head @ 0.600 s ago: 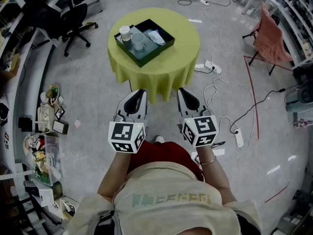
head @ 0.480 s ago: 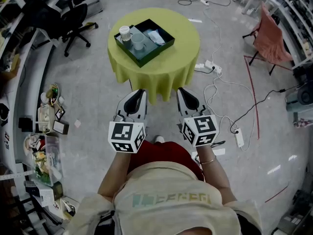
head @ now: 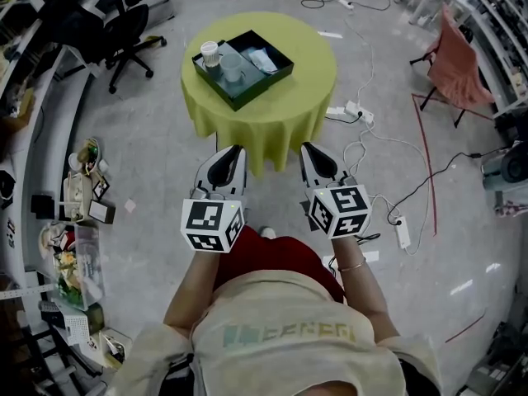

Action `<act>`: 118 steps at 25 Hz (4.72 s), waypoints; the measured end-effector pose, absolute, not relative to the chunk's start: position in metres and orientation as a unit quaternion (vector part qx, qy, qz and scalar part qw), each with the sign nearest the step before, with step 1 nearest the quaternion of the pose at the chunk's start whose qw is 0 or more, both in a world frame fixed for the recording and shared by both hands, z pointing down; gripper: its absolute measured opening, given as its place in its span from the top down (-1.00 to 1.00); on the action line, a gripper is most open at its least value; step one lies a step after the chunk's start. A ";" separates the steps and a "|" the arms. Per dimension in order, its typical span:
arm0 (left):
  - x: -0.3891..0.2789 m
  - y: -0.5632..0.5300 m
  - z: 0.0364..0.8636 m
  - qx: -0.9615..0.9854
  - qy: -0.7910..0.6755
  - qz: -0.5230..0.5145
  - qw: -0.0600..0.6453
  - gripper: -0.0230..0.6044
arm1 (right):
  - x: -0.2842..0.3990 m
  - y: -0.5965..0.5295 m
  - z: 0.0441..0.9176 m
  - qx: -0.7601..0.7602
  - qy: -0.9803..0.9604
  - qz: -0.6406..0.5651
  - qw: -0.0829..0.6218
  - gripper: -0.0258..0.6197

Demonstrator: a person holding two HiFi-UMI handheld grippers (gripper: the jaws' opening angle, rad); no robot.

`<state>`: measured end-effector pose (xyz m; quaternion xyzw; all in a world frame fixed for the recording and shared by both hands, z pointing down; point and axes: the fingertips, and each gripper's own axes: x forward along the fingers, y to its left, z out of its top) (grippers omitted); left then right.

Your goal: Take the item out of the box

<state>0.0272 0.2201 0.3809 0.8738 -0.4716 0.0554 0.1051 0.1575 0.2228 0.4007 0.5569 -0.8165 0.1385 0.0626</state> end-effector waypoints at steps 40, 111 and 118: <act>0.004 0.047 0.379 0.867 -0.481 0.055 0.116 0.80 | 0.142 0.057 0.391 0.559 -0.816 0.139 0.057 0.80; -0.057 -0.222 0.403 0.829 -0.526 0.072 0.177 0.83 | 0.115 -0.228 0.512 0.482 -0.795 0.184 0.321 0.80; -0.051 -0.229 0.416 0.828 -0.519 0.097 0.188 0.83 | 0.110 -0.223 0.528 0.456 -0.786 0.208 0.362 0.80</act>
